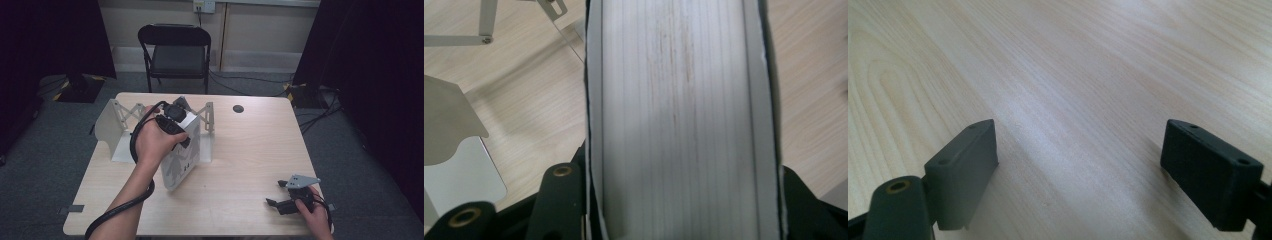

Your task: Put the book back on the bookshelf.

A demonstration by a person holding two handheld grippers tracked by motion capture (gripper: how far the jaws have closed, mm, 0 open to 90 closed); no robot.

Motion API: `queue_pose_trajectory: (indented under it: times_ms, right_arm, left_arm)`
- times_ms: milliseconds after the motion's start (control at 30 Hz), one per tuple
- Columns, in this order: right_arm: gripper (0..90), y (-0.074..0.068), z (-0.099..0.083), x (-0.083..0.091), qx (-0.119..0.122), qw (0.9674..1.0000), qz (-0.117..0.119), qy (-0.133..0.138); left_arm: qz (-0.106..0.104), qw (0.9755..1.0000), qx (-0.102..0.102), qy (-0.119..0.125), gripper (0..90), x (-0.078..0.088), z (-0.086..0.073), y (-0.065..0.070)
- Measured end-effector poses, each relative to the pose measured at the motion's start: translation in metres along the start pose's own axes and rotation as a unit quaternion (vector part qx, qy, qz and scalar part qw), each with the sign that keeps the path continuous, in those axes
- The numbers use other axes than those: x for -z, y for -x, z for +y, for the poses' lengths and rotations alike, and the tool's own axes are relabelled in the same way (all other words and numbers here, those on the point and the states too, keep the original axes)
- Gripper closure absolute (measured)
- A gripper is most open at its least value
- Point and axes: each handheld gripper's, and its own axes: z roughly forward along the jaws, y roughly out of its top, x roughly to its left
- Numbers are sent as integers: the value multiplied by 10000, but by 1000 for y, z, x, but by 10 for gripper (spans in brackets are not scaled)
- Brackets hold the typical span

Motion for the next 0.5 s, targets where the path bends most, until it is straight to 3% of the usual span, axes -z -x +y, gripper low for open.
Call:
queue_pose_trajectory:
  times_ms: [167, 267, 500]
  right_arm:
    - [148, 0, 0, 0, 1, 10000, -2, -1]
    - [148, 0, 0, 0, 0, 10000, -3, 1]
    - [148, 0, 0, 0, 0, 10000, -4, 1]
  left_arm:
    - [52, 10000, 38, 0, 517, -1, 4, -1]
    - [41, 9999, 160, 3, 518, -2, 6, -1]
    - [117, 9998, 162, 10, 517, -3, 12, -1]
